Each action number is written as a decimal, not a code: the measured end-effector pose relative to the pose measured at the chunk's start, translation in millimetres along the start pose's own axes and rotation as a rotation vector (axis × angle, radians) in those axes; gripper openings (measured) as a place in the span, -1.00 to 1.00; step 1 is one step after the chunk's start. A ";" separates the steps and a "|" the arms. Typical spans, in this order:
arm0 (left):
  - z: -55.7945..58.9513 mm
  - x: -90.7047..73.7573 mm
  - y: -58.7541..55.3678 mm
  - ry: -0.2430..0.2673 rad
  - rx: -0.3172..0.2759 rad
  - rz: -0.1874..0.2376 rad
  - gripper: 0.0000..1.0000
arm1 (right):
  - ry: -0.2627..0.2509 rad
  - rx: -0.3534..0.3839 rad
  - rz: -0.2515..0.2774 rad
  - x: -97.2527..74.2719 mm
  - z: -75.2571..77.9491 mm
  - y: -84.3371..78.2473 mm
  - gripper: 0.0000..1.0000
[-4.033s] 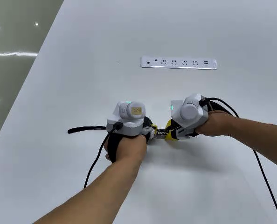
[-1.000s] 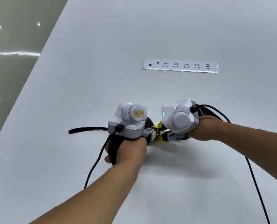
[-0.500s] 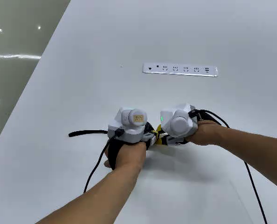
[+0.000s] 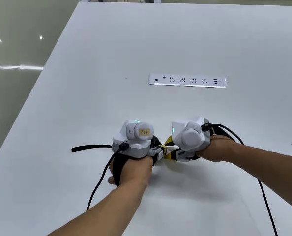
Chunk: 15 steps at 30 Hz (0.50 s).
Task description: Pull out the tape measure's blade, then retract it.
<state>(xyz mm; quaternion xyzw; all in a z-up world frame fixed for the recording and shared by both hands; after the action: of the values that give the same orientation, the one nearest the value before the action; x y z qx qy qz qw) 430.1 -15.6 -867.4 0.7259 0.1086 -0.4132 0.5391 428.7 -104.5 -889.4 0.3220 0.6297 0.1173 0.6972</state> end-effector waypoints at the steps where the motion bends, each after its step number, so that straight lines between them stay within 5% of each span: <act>1: 0.2 -0.5 0.5 0.001 0.002 0.002 0.35 | -0.005 0.009 0.007 -1.0 0.1 0.5 -0.54; 15: 0.1 -14.2 -5.6 -0.010 0.033 -0.002 0.45 | -0.089 0.153 0.070 -19.7 -7.4 1.4 -0.37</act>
<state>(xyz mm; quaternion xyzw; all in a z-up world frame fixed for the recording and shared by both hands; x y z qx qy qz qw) 417.6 -9.3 -861.1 0.7324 0.0996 -0.4191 0.5273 418.5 -112.4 -872.8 0.4010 0.5936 0.0789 0.6933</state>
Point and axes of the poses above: the centre of the closed fingertips' face, and the gripper's own axes: x roughly forward along the fingers, z roughly to its right, y roughly out of its top, the point moved 5 cm from there along -x, roughly backward along the fingers, and after that the axes turned 13 degrees about x, right-handed, at the moved point
